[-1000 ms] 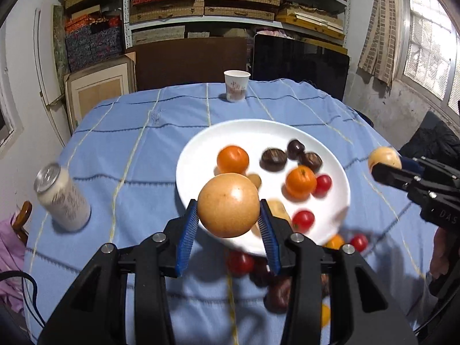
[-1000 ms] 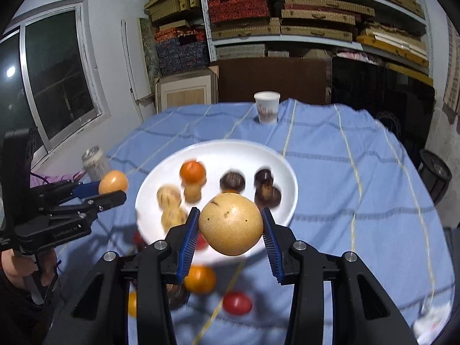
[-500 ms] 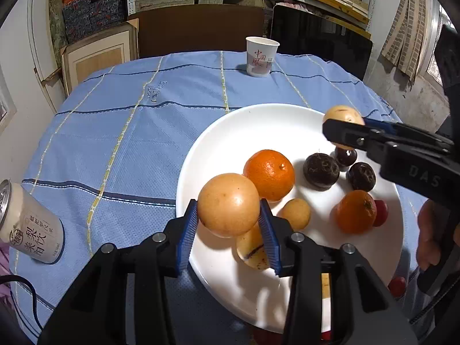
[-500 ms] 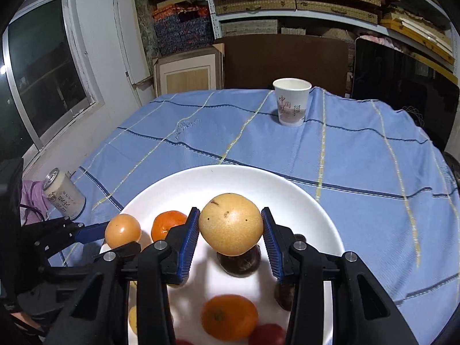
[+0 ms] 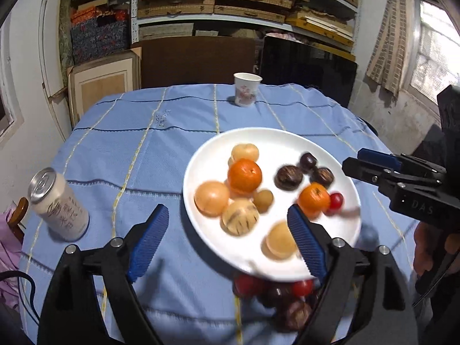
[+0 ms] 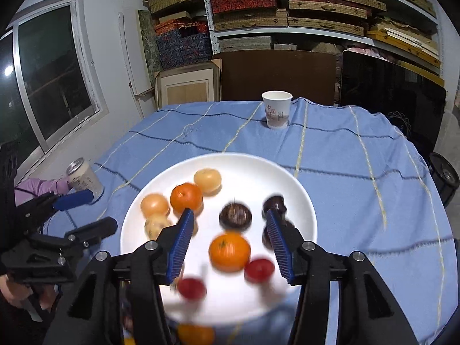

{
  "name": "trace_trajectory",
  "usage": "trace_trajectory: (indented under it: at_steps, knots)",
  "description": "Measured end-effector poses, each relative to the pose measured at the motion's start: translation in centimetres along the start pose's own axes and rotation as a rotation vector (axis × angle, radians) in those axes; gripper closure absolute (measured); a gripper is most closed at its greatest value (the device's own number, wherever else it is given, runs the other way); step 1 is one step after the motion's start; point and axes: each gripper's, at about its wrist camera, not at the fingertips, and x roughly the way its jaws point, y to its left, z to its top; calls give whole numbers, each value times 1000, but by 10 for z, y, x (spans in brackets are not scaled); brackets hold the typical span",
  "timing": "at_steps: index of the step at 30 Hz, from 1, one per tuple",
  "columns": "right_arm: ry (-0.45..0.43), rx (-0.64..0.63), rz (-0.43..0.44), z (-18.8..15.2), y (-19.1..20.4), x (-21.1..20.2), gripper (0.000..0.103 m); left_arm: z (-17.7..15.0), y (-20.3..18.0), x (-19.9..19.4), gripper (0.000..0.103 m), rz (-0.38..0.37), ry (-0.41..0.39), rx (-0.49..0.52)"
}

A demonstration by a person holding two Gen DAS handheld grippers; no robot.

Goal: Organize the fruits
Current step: 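Carry both large round fruits onto the plate and open both grippers, then grasp a red tomato with the right gripper while the left grasps a yellow-orange tomato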

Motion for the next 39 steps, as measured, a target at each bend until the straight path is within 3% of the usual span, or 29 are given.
trace_trajectory:
  at_steps: [7, 13, 31, 34, 38, 39]
  knots:
    - [23, 92, -27, -78, -20, -50, 46, -62, -17, -38, 15, -66, 34, 40]
    - [86, 87, -69, -124, -17, -49, 46, -102, -28, -39, 15, -83, 65, 38]
    - [155, 15, -145, -116, 0, -19, 46, -115, -49, -37, 15, -61, 69, 93]
    - [181, 14, -142, -118, 0, -10, 51, -115, -49, -37, 15, -57, 72, 94]
    - [198, 21, -110, -121, 0, -6, 72, -114, -50, -36, 15, -55, 74, 96]
    - [195, 15, -109, -121, 1, -7, 72, -114, -50, -35, 15, -53, 75, 97]
